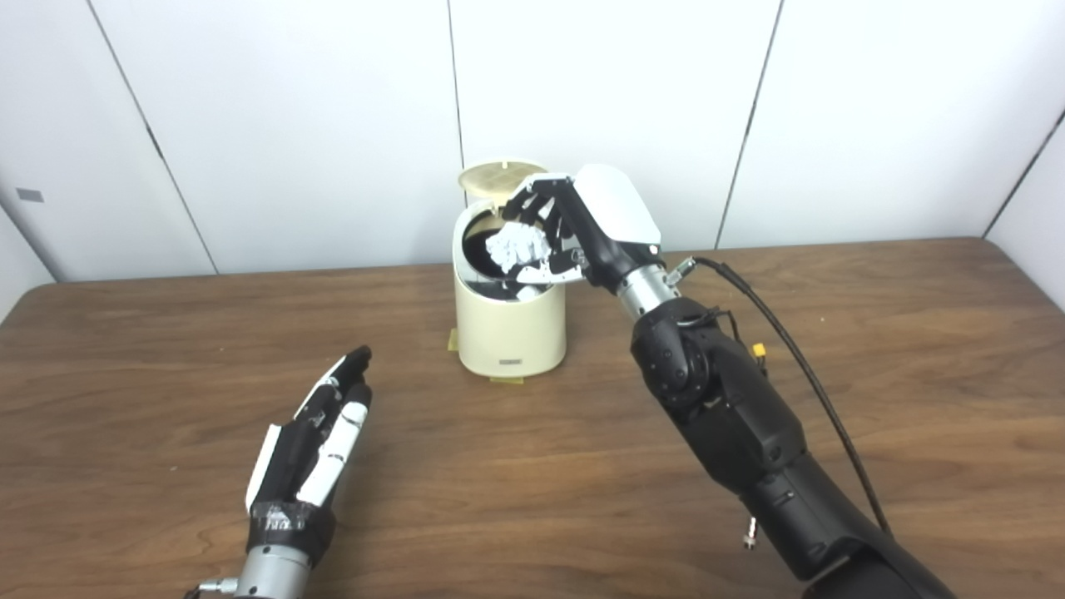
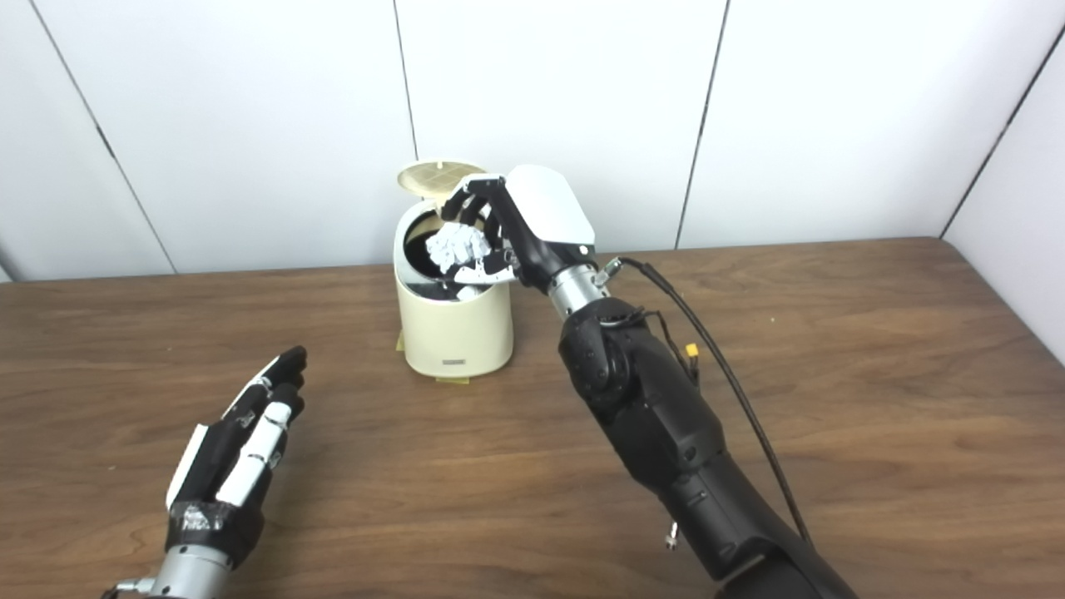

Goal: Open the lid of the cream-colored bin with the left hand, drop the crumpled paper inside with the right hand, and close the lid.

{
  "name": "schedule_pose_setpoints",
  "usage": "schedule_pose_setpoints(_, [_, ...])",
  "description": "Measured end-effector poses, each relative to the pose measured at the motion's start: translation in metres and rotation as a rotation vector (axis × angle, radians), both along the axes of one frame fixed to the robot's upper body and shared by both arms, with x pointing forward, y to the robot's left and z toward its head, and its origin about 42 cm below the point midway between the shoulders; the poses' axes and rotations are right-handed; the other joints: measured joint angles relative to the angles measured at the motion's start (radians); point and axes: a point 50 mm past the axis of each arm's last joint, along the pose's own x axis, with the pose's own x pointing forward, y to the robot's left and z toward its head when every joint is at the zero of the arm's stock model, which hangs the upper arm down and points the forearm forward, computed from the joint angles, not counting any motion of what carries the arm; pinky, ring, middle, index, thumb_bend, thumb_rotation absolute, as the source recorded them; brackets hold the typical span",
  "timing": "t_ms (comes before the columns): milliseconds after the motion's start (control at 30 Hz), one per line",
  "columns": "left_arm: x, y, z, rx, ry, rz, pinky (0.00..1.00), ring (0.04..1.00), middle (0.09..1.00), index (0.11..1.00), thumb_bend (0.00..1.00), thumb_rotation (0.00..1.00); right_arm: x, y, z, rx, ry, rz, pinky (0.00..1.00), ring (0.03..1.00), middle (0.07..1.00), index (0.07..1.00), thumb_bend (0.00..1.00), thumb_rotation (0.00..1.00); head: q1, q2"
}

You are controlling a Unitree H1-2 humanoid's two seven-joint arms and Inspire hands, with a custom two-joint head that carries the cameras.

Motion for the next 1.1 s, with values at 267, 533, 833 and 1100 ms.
schedule_pose_setpoints(267, [0.000,0.001,0.000,0.001,0.000,0.004,1.00,0.983,0.940,0.898,0.48,0.54,0.000,-0.001,0.000,-0.003,0.017,-0.005,0.45,0.572,0.693,0.693,0.95,0.06,0.002,0.000])
schedule_pose_setpoints(533, [0.000,0.000,0.000,0.002,0.000,0.003,1.00,1.000,0.964,0.908,0.48,0.54,0.003,-0.002,0.002,-0.009,0.035,-0.007,0.44,0.564,0.686,0.692,0.95,0.08,0.005,-0.006])
schedule_pose_setpoints(833, [0.001,-0.002,0.000,-0.006,-0.002,0.001,1.00,1.000,1.000,0.908,0.48,0.52,0.002,-0.003,0.002,0.010,-0.002,-0.007,0.38,0.412,0.514,0.549,0.55,0.00,0.011,-0.011])
schedule_pose_setpoints(1100, [0.003,-0.001,-0.005,-0.008,0.018,0.004,1.00,1.000,1.000,0.917,0.49,0.54,-0.009,-0.017,0.013,0.090,-0.105,-0.039,0.30,0.380,0.505,0.477,0.50,0.00,0.006,-0.018])
